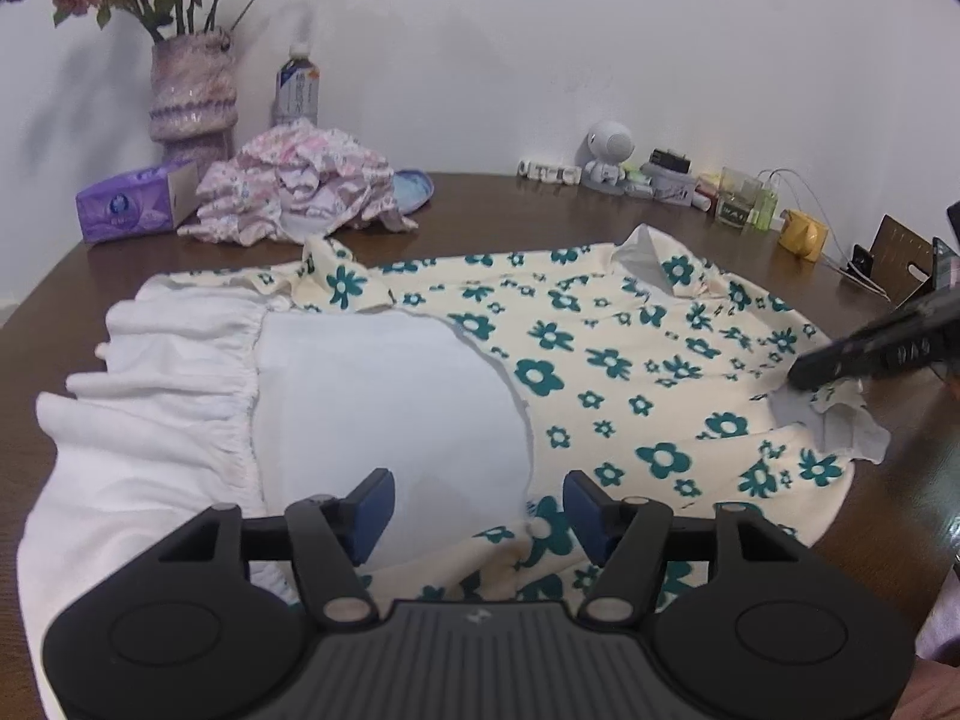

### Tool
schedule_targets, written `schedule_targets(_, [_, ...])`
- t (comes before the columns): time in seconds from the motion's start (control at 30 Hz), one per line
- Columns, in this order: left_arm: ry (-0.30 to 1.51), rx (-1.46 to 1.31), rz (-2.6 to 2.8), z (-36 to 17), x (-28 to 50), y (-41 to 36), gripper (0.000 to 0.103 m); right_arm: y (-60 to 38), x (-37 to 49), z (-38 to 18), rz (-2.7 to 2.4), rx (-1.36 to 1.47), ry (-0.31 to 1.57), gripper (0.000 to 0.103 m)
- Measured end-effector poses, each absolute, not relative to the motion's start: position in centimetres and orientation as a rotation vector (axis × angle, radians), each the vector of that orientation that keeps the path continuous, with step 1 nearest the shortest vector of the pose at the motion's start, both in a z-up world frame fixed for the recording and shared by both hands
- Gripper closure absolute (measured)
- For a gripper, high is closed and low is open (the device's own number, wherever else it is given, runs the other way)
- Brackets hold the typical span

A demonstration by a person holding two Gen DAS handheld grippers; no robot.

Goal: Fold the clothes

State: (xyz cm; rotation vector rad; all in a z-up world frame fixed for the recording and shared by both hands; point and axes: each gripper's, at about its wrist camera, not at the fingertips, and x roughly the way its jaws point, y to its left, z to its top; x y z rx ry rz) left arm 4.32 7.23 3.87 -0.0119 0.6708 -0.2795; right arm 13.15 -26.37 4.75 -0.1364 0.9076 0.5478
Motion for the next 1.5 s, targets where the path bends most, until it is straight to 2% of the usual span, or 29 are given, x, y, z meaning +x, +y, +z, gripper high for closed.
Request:
schedule_targets(0.23, [0.693, 0.006, -0.297, 3.1, 3.3, 6.9, 0.042, -23.2, 10.7, 3.2, 0.627, -0.147, 0.895, 0.078])
schedule_targets(0.37, [0.696, 0.014, -0.271, 2.3, 2.9, 7.1, 0.041, -22.8, 10.5, 2.3, 0.56, -0.214, 0.865, 0.084])
schedule_targets(0.57, [0.683, -0.001, -0.26, 2.2, 2.6, 7.3, 0.041, -23.5, 10.2, 2.4, 0.499, -0.219, 0.868, 0.083])
schedule_targets(0.73, [0.672, -0.017, -0.242, 2.2, 2.4, 7.3, 0.041, -23.7, 9.4, 3.2, 0.526, -0.06, 0.785, 0.083])
schedule_targets(1.0, [0.638, -0.012, -0.222, 1.8, 1.7, 7.4, 0.041, -22.8, 9.5, 1.2, 0.413, -0.152, 0.784, 0.081])
schedule_targets(1.1, [0.628, -0.041, -0.21, 1.8, 1.7, 7.5, 0.039, -23.9, 9.3, 1.1, 0.408, -0.106, 0.782, 0.081])
schedule_targets(1.13, [0.619, -0.062, -0.199, 1.9, 1.6, 7.7, 0.035, -24.0, 9.0, 1.2, 0.408, -0.097, 0.773, 0.081])
schedule_targets(1.17, [0.601, -0.076, -0.18, 2.0, 1.4, 7.7, 0.029, -24.0, 8.4, 1.3, 0.413, -0.078, 0.753, 0.078])
schedule_targets(1.2, [0.573, -0.072, -0.16, 2.2, 1.0, 7.5, 0.026, -24.1, 7.9, 1.5, 0.421, -0.057, 0.731, 0.068])
schedule_targets(1.23, [0.54, -0.06, -0.142, 2.5, 0.5, 7.3, 0.018, -24.1, 7.3, 1.7, 0.437, -0.032, 0.706, 0.061])
schedule_targets(1.27, [0.507, -0.052, -0.13, 2.7, 0.1, 7.1, 0.011, -24.1, 6.6, 1.9, 0.453, -0.01, 0.679, 0.049])
schedule_targets(1.37, [0.463, -0.065, -0.13, 2.9, -0.7, 6.8, 0.004, -24.1, 4.9, 2.2, 0.481, 0.005, 0.598, 0.025])
schedule_targets(1.43, [0.462, -0.08, -0.133, 2.6, -1.0, 6.7, 0.002, -24.0, 4.3, 1.9, 0.483, -0.009, 0.569, 0.018])
schedule_targets(1.5, [0.465, -0.087, -0.136, 2.1, -1.2, 6.5, 0.002, -23.8, 3.7, 1.5, 0.48, -0.028, 0.548, 0.004])
